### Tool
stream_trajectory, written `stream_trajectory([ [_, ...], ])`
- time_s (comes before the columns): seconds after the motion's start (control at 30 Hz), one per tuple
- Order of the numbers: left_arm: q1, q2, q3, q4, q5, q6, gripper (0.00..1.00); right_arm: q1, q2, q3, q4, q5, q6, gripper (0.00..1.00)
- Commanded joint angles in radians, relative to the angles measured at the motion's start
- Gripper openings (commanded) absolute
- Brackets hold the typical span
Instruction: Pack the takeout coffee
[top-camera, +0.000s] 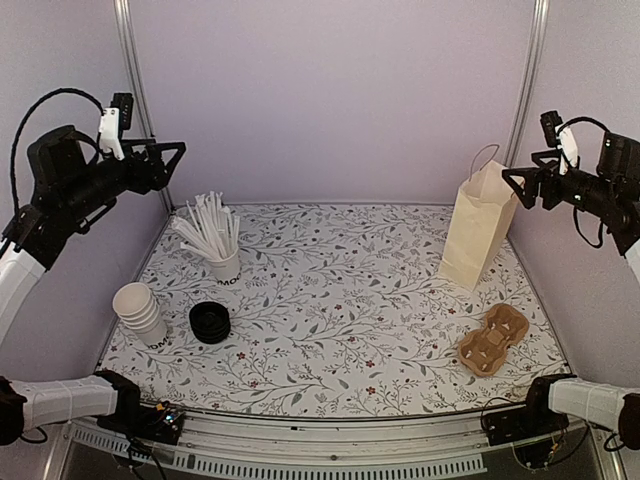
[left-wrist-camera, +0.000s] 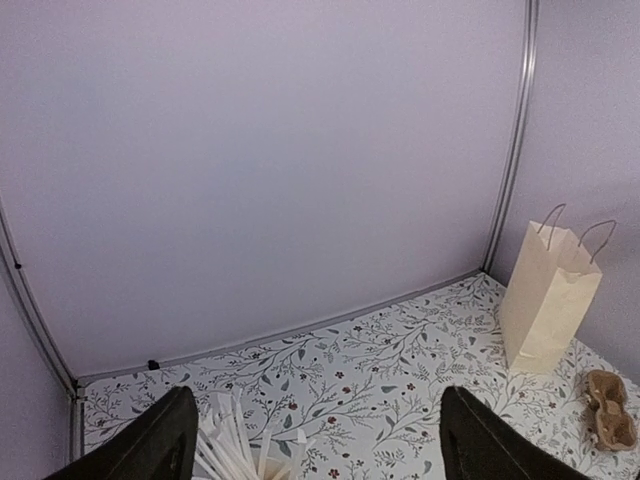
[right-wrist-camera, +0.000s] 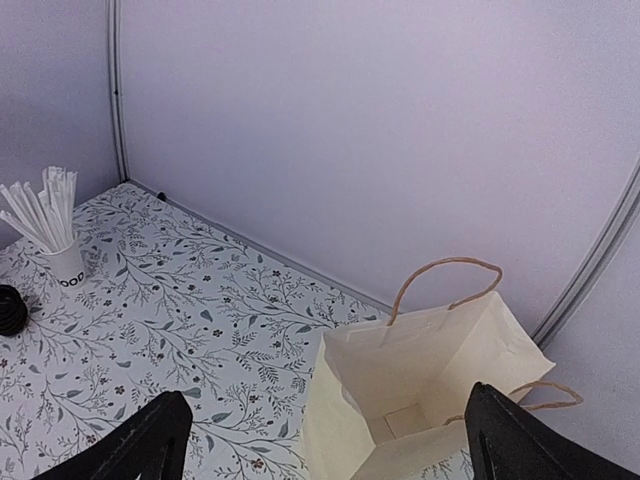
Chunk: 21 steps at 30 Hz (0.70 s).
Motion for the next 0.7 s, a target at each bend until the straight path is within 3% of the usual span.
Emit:
stream_trajectory([
  [0.0,0.005,0.011,0.084,-0.138,0.070,-0.011,0.83,-0.007,-0.016,-0.015,-0.064,-0.152,-0.062,0.99],
  [0.17,-0.001,0.093,0.206,-0.347,0.086,-0.073,0.65,-0.008,-0.009,-0.107,-0.053,-0.351,-0.139,0.99],
  [0.3,-0.030,0.139,0.269,-0.520,-0.001,-0.131,0.53,0.008,0.022,-0.205,0.011,-0.456,-0.137,0.95],
  [0.47,-0.058,0.160,0.290,-0.726,-0.118,-0.208,0.47,0.135,0.086,-0.283,0.023,-0.452,-0.231,0.89],
  [0.57,-0.071,0.173,0.292,-0.900,-0.220,-0.311,0.43,0.311,0.189,-0.280,0.004,-0.357,-0.332,0.85],
  [0.67,-0.072,0.180,0.272,-1.004,-0.250,-0.365,0.41,0.379,0.256,-0.273,0.027,-0.348,-0.376,0.82],
])
